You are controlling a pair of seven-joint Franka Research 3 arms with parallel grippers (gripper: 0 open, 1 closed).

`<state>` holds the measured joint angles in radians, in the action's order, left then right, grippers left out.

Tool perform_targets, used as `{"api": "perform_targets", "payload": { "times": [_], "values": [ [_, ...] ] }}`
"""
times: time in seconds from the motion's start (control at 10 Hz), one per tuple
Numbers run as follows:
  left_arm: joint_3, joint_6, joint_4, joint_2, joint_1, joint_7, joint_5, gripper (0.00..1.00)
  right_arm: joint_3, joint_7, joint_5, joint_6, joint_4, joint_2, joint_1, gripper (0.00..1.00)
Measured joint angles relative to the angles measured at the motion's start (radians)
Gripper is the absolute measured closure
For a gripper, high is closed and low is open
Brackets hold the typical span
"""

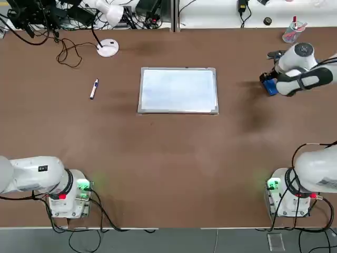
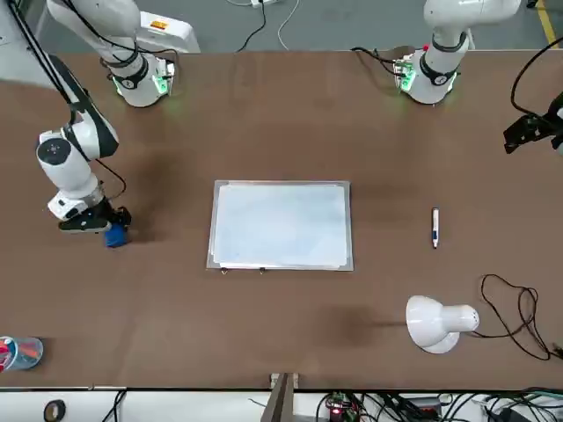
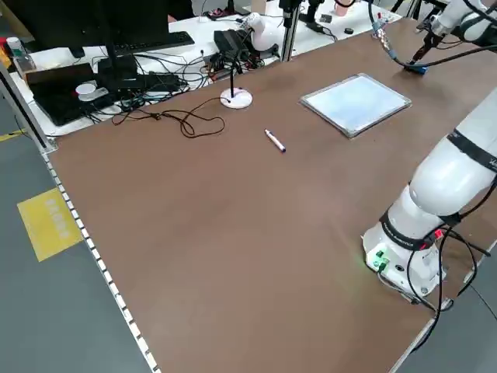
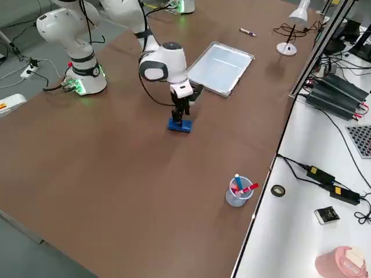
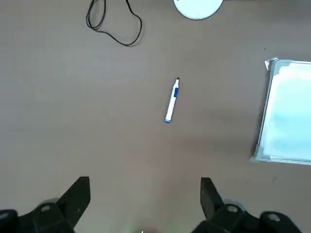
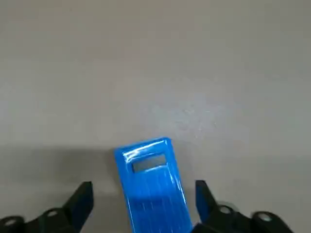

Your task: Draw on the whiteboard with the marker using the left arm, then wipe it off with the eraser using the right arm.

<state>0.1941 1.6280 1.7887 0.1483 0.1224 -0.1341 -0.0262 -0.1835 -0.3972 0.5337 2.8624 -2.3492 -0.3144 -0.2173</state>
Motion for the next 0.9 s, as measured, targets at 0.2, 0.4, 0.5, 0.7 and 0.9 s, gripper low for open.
{"api": "perform_targets", "payload": {
  "times": [0.2,0.4,0.5,0.7,0.9],
  "values": [
    [0.0,0.001,0.0,0.0,0.0,0.0,0.0,0.0,-0.001,-0.003,-0.097,-0.139,0.079,0.03,0.055,0.0],
    [0.0,0.001,-0.001,0.0,0.0,0.0,0.0,0.0,-0.002,0.003,-0.15,-0.295,0.185,0.068,0.101,0.0],
    [0.0,0.002,-0.001,0.0,0.0,0.0,0.0,0.0,-0.001,0.035,-0.181,-0.375,0.246,0.082,0.114,0.0],
    [0.0,0.003,-0.004,0.0,0.0,0.0,0.0,0.0,0.023,0.202,-0.302,-0.534,0.385,0.1,0.119,0.0],
    [-0.001,0.004,-0.009,0.0,0.0,0.0,0.0,0.0,0.097,0.343,-0.4,-0.691,0.529,0.104,0.131,0.0]
  ]
}}
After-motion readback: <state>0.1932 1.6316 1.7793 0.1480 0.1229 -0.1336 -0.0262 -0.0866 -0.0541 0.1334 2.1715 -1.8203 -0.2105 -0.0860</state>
